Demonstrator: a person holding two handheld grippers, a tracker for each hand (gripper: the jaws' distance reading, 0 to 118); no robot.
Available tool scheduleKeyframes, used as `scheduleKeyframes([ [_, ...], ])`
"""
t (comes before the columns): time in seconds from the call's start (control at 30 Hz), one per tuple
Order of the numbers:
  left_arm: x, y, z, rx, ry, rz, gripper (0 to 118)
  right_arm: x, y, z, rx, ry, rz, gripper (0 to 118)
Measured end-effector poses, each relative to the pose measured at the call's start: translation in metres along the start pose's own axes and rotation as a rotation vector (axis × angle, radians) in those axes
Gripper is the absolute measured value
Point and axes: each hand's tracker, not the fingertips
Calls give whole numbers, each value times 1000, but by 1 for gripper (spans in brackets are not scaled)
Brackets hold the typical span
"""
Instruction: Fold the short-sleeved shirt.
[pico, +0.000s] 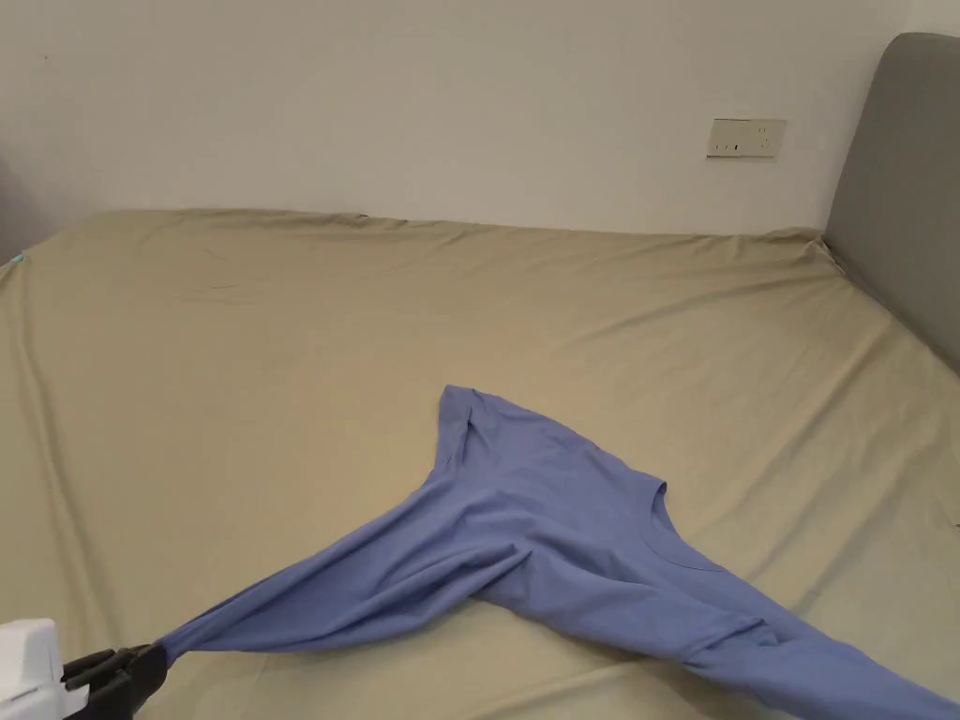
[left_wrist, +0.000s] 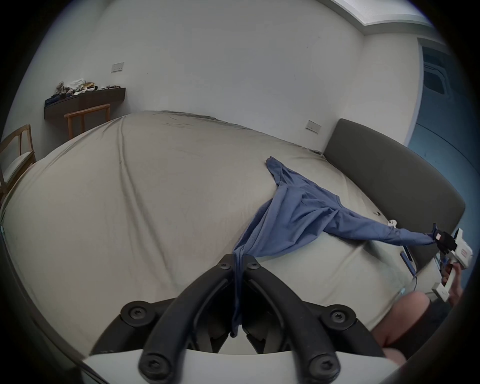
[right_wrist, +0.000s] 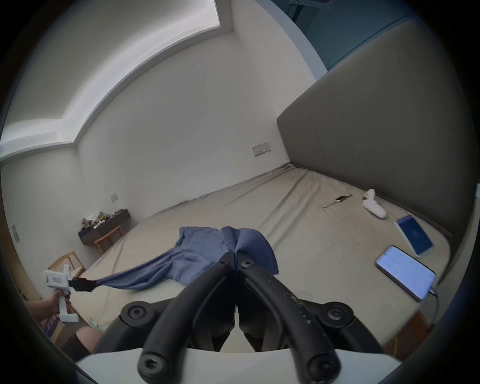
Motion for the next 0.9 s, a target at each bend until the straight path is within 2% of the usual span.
scheduleKeyframes([
  [0.23,-5,-48,40,-61,8,3,2,19,-43,78,-62,-54,3,3],
  [0.37,-5,-69,38,-86,19,34,3,28,-68,73,-143,-72,45,4],
  [0.4,-2,-72,36,-85,25,34,6,29,-73,68,-145,-77,53,4],
  [0.47,3,-75,34,-76,58,35,20,30,-77,58,-165,-101,102,4],
  [0.5,4,-74,34,-70,71,38,42,31,-78,53,-162,-94,106,11],
  [0.53,4,-73,35,-63,80,43,71,32,-79,49,-163,-94,114,34],
  [0.57,4,-72,36,-54,90,56,100,33,-80,46,-150,-109,141,70],
  [0.6,3,-70,38,-42,102,62,118,35,-79,42,-159,-129,153,118],
  [0.67,4,-64,53,-1,131,36,115,38,-74,39,-189,-199,125,115],
  [0.7,4,-58,60,52,112,45,115,44,-68,48,-98,-160,93,117],
  [0.77,7,-46,84,96,94,40,115,38,-45,59,-70,-99,63,118],
  [0.87,29,-29,127,210,86,12,116,20,-10,78,10,-36,101,118],
  [0.9,39,-24,142,263,82,-5,117,-3,6,86,36,-39,145,118],
])
